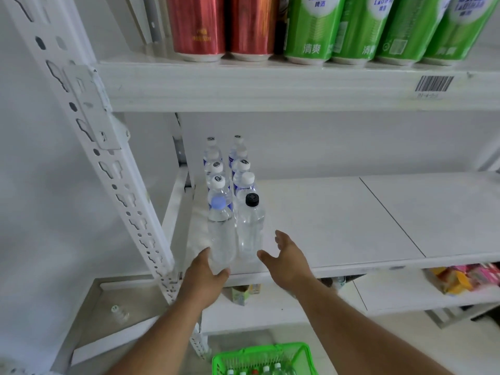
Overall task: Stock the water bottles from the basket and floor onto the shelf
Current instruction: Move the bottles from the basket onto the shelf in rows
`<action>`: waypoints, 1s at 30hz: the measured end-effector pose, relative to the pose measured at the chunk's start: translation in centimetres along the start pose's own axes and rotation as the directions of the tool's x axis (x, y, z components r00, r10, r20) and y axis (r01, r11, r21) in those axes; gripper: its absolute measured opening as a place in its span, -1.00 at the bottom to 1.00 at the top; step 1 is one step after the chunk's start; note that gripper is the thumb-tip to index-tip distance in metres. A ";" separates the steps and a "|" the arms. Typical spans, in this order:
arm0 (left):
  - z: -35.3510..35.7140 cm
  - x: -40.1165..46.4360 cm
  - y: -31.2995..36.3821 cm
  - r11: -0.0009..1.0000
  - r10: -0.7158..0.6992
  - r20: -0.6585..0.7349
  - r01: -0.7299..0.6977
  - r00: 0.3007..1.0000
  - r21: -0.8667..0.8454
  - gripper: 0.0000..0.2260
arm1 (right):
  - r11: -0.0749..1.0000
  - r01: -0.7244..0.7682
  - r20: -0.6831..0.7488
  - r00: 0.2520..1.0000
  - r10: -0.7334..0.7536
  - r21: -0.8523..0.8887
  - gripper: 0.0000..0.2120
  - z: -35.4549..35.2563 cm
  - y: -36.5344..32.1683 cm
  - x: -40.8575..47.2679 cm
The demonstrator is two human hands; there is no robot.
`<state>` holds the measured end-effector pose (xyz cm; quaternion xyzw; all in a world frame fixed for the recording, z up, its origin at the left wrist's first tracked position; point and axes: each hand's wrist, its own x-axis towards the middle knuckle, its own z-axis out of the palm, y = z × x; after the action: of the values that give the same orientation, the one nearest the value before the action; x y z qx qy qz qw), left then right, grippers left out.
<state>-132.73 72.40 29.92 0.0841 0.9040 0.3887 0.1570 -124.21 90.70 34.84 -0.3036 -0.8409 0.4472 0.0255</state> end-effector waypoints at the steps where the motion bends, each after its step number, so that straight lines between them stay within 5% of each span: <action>1: 0.1 -0.7 -0.1 0.999 0.021 -0.007 -0.021 1.000 0.039 -0.31 | 0.999 0.003 -0.002 1.000 -0.003 -0.047 -0.27 0.0 0.5 -0.8; 6: 0.5 -4.0 -0.9 0.954 0.130 0.011 -0.128 0.991 0.271 -0.41 | 0.862 0.163 0.076 0.987 -0.144 -0.480 -0.34 -0.3 3.7 -4.6; 10: 1.6 -8.0 -1.8 0.918 0.169 0.054 -0.177 0.984 0.354 -0.52 | 0.726 0.260 0.239 0.962 -0.135 -0.636 -0.29 0.3 7.4 -7.3; 18: 6.8 -15.8 -3.6 0.885 -0.035 0.200 -0.063 0.979 0.461 -0.46 | 0.662 0.373 0.459 0.887 -0.049 -0.650 -0.26 -0.4 15.0 -12.7; 30: 16.3 -24.3 -5.0 0.849 -0.312 0.333 0.103 0.890 0.519 -0.34 | 0.787 0.197 0.486 0.862 0.145 -0.585 -0.28 -3.8 26.3 -17.4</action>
<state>-104.40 73.30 21.00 0.0989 0.9234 0.1026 0.3563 -96.02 95.14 20.87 -0.1546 -0.9205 0.2113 -0.2901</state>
